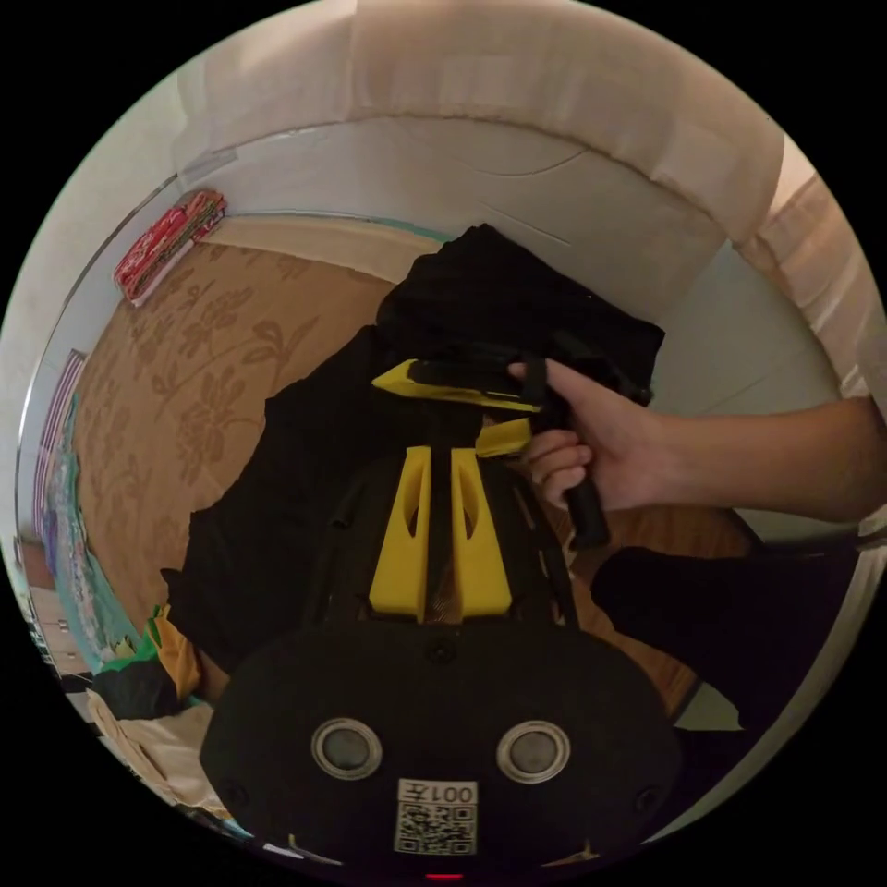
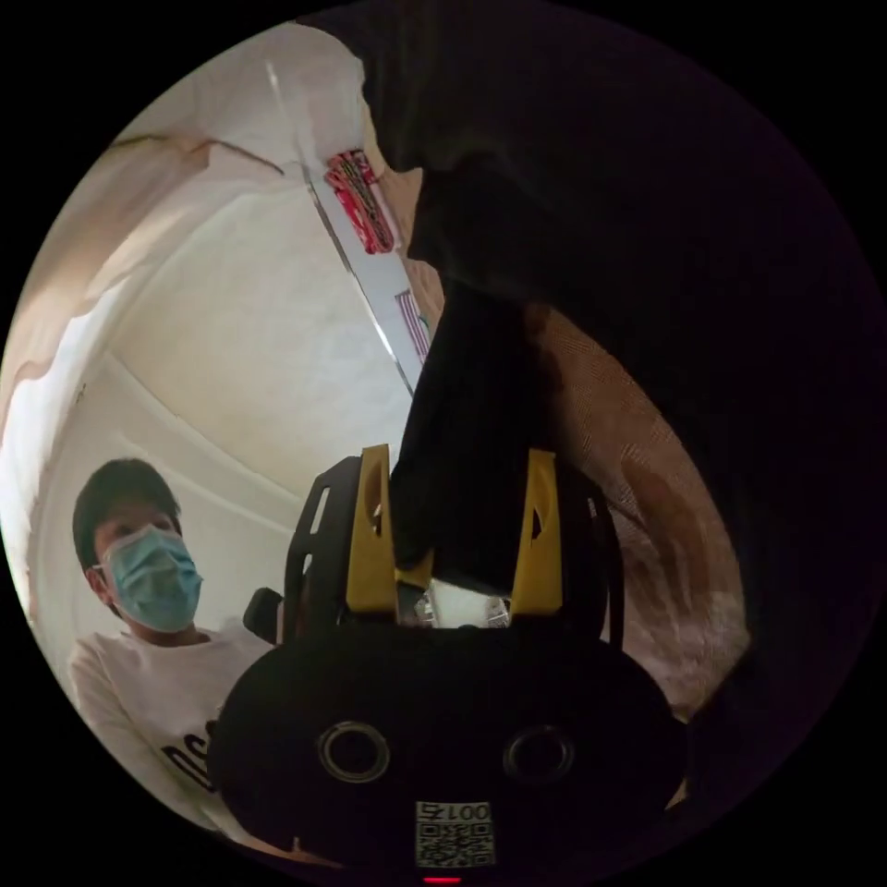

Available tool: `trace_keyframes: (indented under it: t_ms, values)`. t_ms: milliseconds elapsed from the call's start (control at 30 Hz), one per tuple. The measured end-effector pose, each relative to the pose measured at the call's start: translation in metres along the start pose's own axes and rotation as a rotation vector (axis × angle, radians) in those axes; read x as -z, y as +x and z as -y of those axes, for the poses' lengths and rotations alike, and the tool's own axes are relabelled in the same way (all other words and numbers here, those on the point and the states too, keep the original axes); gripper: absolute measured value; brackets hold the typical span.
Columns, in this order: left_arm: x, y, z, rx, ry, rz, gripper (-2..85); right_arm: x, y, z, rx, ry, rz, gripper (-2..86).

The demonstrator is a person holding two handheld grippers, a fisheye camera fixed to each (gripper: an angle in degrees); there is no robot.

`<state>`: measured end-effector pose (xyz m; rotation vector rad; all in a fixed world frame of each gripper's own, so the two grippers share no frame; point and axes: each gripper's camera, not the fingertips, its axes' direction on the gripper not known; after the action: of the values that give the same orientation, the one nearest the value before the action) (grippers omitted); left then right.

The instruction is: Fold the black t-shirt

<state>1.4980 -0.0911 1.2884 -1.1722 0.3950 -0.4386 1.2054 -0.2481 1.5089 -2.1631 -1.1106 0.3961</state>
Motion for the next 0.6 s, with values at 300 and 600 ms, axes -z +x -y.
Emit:
trace_keyframes:
  t_ms: [300,600]
  values:
    - [0.001,-0.042,-0.058,0.131,0.109,-0.059,-1.1,-0.092,-0.053,0.001,0.046,-0.161,-0.076,0.8]
    - [0.025,-0.136,-0.167,0.509,0.327,-0.174,-0.9,-0.28,-0.208,-0.091,0.639,-0.418,-0.521,-0.4]
